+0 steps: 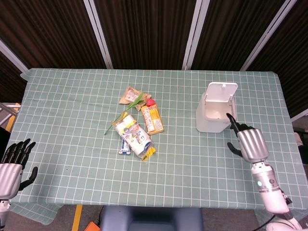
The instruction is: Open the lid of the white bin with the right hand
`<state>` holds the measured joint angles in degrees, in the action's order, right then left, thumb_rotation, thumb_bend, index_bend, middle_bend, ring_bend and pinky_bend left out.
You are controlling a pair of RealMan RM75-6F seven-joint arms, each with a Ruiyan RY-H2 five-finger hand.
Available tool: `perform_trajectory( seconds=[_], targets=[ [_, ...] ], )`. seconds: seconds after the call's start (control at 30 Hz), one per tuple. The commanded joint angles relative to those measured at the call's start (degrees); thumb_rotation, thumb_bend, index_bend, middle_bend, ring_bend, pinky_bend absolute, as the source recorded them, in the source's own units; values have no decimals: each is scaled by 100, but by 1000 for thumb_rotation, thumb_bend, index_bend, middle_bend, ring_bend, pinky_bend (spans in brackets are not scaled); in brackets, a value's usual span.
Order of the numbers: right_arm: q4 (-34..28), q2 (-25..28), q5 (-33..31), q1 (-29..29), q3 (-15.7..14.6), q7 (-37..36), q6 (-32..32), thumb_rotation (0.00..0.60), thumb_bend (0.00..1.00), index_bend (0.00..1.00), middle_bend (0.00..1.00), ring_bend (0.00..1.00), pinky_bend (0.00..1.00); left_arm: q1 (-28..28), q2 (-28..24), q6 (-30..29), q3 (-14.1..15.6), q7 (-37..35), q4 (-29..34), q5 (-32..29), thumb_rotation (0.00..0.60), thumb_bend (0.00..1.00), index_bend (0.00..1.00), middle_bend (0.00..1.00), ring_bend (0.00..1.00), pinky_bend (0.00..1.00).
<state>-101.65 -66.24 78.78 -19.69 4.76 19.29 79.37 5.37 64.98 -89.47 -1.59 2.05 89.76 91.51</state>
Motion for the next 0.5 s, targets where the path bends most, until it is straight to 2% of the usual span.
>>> perform_trajectory(
  seconds=[0.03,0.13,0.2,0.3,0.5],
  targets=[
    [-66,192,703,539,-549,-140,506,600,353,0,112,125,320,-4,5,-12,0,9,2,8,600,476,0,0,0,83],
    [412,-9,1186,888,-811,-655,944,600,353,0,1,2,88,-12,11,-42,-2,15,-2,25,600,475,0,0,0,83],
    [898,-225,1317,1111,-937,-1009,1152,600,354,0,0,0,17,-16,19,-55,4,22,-2,43,600,475,0,0,0,83],
    [1059,-187,1491,1121,-1090,-1128,992,600,354,0,0,0,0,-8,33,-63,16,29,-7,94,600,475,0,0,0,83],
    [999,-146,1366,1188,-976,-1125,908,600,353,0,0,0,0,-17,35,-80,40,67,17,140,600,475,0,0,0,83]
  ],
)
